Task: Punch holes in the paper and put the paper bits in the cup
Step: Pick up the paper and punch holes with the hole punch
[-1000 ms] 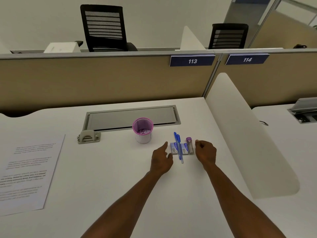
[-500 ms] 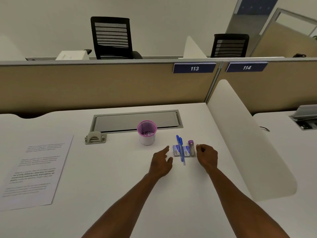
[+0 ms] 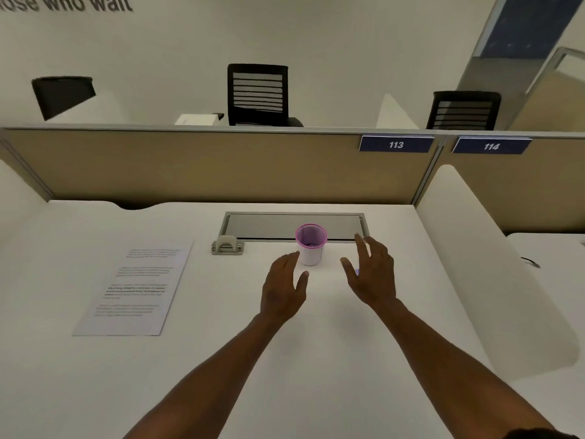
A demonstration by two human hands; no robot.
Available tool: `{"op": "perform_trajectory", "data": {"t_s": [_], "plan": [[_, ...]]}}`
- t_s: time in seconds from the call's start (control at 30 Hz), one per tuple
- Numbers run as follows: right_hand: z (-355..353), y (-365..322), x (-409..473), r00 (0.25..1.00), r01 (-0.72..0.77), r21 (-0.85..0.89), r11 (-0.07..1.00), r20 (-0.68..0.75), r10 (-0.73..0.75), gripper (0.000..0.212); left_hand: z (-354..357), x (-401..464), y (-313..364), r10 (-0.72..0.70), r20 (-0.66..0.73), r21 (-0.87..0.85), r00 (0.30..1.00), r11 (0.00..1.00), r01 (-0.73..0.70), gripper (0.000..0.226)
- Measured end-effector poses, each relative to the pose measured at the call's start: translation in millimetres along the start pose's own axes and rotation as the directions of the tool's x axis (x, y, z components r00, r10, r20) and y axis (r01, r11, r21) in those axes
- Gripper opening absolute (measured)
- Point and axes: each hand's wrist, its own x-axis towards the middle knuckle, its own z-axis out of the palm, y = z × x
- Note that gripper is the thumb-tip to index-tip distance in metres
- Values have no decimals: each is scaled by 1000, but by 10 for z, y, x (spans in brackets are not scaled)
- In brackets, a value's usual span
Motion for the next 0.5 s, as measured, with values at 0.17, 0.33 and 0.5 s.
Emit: {"op": "perform_trajectory", "data": {"t_s": [0.17, 0.33, 0.5], "plan": [[40, -686, 73, 987, 158, 77, 984, -3, -159, 77, -483, -67, -228, -12, -77, 85, 997, 996, 18, 61], [-3, -1495, 195, 949, 316, 105, 943, -49, -312, 83, -1104, -72, -521, 40, -221, 181, 974, 984, 1, 66], [-47, -2320, 325, 917, 397, 138, 907, -97, -387, 86, -1769, -6, -894, 37, -275, 262, 961, 964, 38, 68]]}}
